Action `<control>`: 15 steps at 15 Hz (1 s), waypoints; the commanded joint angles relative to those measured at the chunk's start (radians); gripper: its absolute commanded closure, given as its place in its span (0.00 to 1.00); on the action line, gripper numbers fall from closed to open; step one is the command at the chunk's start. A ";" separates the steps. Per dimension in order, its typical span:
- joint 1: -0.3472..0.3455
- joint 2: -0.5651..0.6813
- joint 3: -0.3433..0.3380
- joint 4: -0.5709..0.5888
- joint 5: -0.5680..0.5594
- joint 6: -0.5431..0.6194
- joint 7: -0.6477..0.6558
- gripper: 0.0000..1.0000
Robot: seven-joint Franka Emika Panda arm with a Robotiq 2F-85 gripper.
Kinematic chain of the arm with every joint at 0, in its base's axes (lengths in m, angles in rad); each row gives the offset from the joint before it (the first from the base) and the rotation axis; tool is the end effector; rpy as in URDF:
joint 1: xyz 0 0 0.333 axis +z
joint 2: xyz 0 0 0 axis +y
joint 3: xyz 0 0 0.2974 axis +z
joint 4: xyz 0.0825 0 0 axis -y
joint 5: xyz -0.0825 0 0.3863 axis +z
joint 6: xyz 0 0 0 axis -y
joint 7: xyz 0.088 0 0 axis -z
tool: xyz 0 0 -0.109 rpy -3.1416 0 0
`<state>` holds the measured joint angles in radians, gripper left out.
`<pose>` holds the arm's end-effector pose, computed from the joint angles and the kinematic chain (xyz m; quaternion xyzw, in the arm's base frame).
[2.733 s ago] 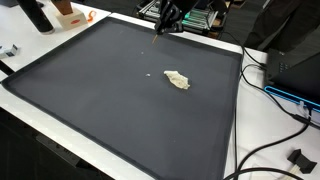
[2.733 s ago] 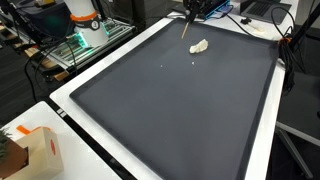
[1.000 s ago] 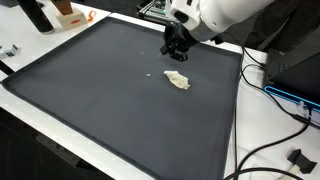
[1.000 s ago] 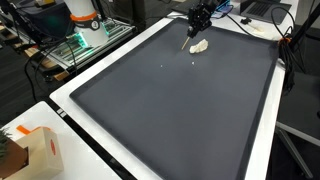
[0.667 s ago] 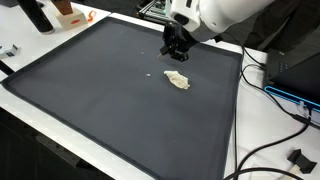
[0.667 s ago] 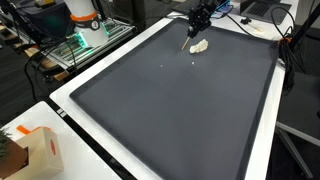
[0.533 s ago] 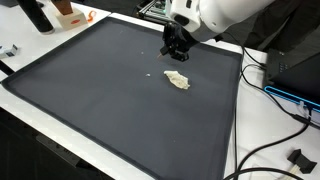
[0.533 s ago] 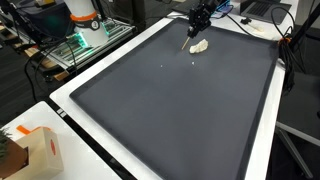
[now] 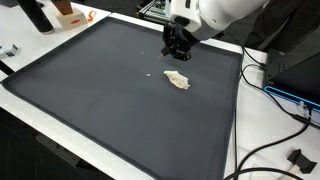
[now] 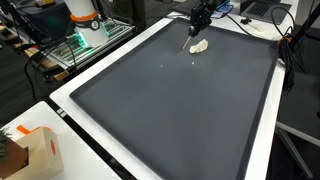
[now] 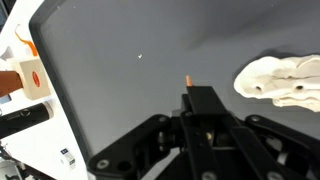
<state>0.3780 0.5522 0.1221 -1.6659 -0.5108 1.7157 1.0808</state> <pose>0.5652 0.2494 0.2468 0.9334 -0.1785 -0.0243 0.3102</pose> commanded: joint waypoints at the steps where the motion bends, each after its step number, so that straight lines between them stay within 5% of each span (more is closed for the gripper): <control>1: -0.013 -0.030 0.000 -0.021 0.054 0.037 -0.070 0.97; 15: -0.050 -0.123 0.005 -0.048 0.229 0.143 -0.344 0.97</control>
<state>0.3451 0.4760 0.1224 -1.6675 -0.3293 1.8180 0.7974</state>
